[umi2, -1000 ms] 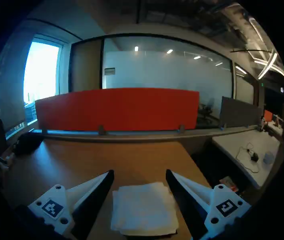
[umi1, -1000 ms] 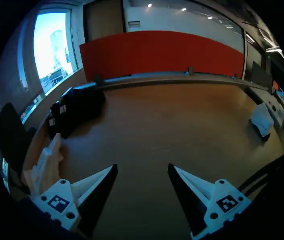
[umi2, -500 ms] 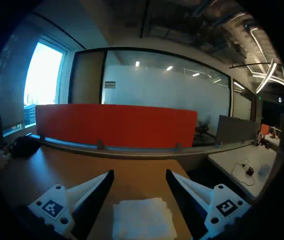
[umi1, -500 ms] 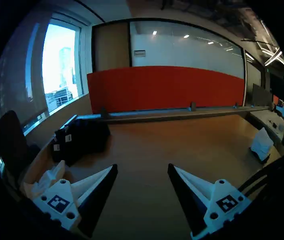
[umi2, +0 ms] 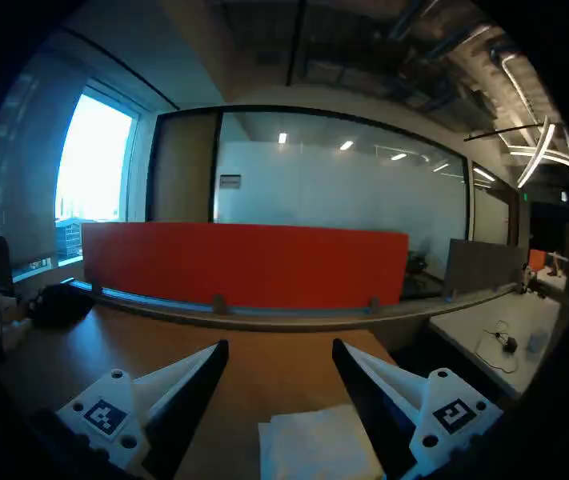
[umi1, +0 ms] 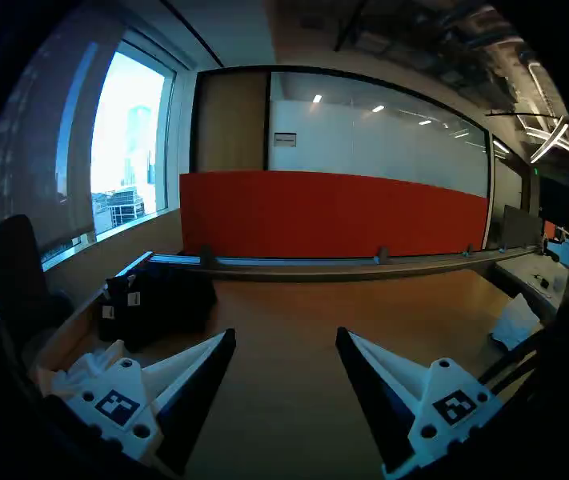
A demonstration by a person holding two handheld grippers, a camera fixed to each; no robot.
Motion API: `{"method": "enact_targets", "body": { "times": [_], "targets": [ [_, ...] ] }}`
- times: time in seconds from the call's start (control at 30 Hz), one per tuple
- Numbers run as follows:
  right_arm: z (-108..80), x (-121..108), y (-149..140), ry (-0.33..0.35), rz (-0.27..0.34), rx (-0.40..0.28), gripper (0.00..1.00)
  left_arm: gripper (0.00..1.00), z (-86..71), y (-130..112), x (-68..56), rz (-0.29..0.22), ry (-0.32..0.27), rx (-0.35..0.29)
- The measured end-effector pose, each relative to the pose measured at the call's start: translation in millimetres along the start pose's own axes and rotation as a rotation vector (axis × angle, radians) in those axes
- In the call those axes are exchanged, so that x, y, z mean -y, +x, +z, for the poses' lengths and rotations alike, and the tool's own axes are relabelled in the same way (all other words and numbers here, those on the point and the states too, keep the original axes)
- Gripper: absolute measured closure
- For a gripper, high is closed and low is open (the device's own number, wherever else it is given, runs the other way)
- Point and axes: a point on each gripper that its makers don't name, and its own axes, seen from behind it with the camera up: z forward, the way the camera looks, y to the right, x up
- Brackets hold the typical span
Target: Fold towel
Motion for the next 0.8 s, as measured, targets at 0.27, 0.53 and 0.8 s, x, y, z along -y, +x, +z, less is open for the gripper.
{"method": "enact_targets", "body": {
  "times": [0.27,0.53,0.8],
  "targets": [
    [4.5,42,8,0.037,-0.010,-0.016,0.00,0.07,-2.4,13,1.3,-0.021,-0.004,-0.036],
    [6.3,73,24,0.047,0.002,-0.043,0.00,0.07,-1.9,14,0.1,-0.026,-0.015,-0.049],
    [6.7,84,30,0.058,0.003,-0.043,0.00,0.07,-3.2,21,-1.7,-0.041,-0.022,-0.076]
  ]
}}
